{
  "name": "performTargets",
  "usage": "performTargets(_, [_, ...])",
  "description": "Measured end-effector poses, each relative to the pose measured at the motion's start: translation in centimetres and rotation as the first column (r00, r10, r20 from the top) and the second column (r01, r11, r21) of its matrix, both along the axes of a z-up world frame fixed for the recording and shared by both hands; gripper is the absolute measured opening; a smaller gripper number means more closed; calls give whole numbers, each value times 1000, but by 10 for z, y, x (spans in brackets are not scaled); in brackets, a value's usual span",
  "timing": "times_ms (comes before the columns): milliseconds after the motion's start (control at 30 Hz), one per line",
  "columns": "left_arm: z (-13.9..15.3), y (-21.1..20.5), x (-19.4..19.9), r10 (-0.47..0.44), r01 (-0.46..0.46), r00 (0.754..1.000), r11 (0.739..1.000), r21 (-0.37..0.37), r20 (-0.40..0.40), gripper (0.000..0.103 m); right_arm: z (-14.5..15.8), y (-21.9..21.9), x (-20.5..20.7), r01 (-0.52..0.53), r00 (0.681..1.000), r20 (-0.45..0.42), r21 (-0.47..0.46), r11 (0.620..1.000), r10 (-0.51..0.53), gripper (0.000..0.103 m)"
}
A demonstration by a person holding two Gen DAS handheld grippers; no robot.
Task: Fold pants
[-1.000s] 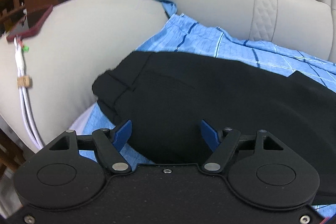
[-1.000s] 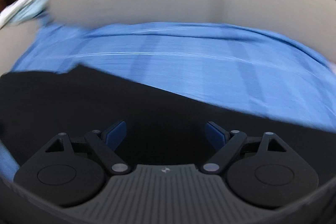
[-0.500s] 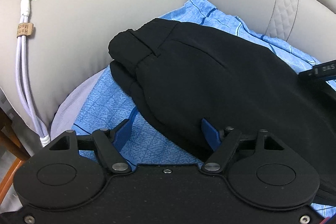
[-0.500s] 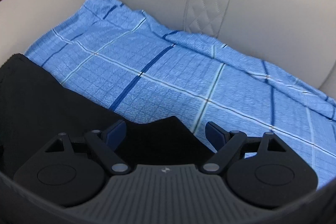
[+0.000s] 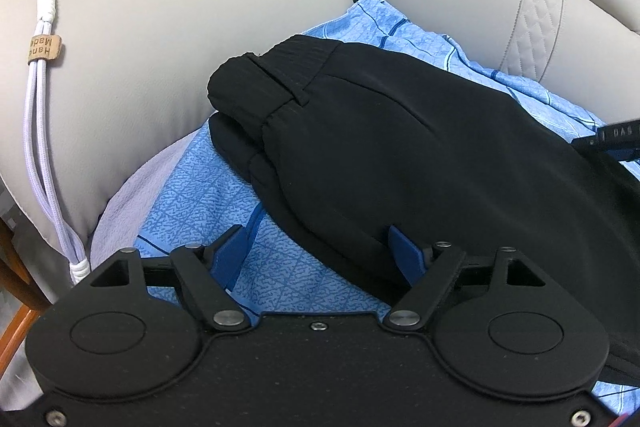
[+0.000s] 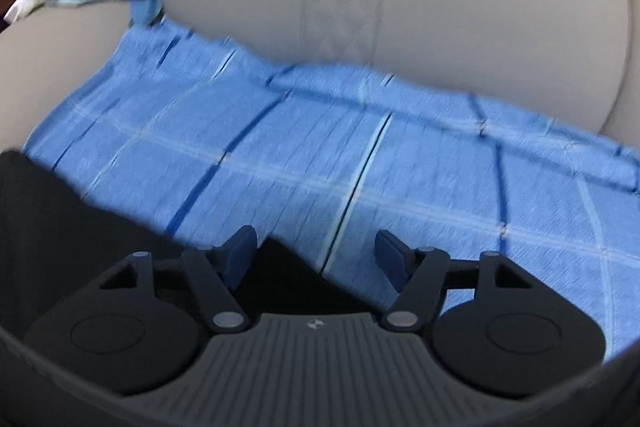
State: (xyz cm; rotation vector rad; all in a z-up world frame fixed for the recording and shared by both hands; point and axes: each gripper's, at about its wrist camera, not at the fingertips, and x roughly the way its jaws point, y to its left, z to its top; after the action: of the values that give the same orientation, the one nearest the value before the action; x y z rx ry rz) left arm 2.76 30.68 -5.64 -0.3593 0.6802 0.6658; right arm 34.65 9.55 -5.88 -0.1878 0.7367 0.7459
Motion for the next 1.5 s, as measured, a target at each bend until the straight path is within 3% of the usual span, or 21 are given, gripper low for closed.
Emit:
performTargets(67, [0,0,0,-3,3,1000,1000,3,0,78,1,3,-6,-45,998,33,-13,999,46,36])
performTargets(100, [0,0,0,-4,4,1000,1000,3,1,78,3,4,-7,-61,998,27,2,998,61,10])
performTargets(167, [-1,0,-1,-5,5,1000,1000,-1,3,78,8,9,-5,-18,998,63,-6,1000,19,8])
performTargets(233, [-1,0,-1,-5,5,1000,1000,-2,4,78,9,16,2,96,985,147,-47,994,-88,2])
performTargets(267, [0,0,-2,-3,3,1000,1000,-4,3,78,7,15,10,127,985,126,-45,991,-120,2])
performTargets(367, [10,2,-11,-1,2,1000,1000,-14,26,69,8,2,18,138,989,48,35,990,-140,6])
performTargets(433, [24,8,-23,17,-13,994,1000,-29,112,67,13,-7,4,91,992,77,70,993,-96,34])
performTargets(500, [35,17,-29,44,-38,984,999,-37,173,67,19,-16,-12,56,990,125,78,995,-65,40])
performTargets(600, [40,32,-19,87,-77,979,995,-61,183,63,29,-27,-36,-2,989,145,118,993,-15,55])
performTargets(700, [35,48,-4,151,-140,974,987,-78,168,57,32,-32,-64,-71,988,145,153,986,48,61])
performTargets(733, [30,53,3,178,-170,975,983,-67,131,41,31,-33,-73,-90,987,143,160,983,68,63])
performTargets(767, [23,57,8,209,-205,976,977,-57,65,37,28,-33,-82,-116,986,140,160,980,94,64])
performTargets(800, [17,59,12,229,-227,973,972,-68,22,37,24,-33,-90,-136,983,141,156,978,114,65])
performTargets(833, [15,57,11,242,-239,970,968,-75,29,37,19,-33,-98,-153,981,141,145,978,132,67])
performTargets(933, [23,42,13,232,-232,973,973,18,-4,37,1,-41,-117,-190,977,118,109,976,177,68])
performTargets(1067, [47,12,17,186,-189,982,977,102,31,38,-11,-74,-115,-118,992,71,158,980,108,73])
performTargets(1167, [64,-25,26,79,-90,994,982,165,73,40,-20,-119,-100,31,999,20,221,975,-36,74])
performTargets(1267, [68,-63,42,-70,50,992,982,182,105,40,-30,-189,-93,228,973,-116,367,902,-199,76])
performTargets(1333, [65,-87,54,-178,158,978,973,170,113,41,-38,-239,-102,373,928,-182,422,826,-326,78])
performTargets(1400, [57,-110,67,-254,238,963,959,156,90,41,-43,-281,-123,483,873,-180,447,753,-453,80])
performTargets(1500, [42,-140,82,-324,316,945,939,133,42,41,-55,-341,-160,624,760,-181,474,622,-624,80])
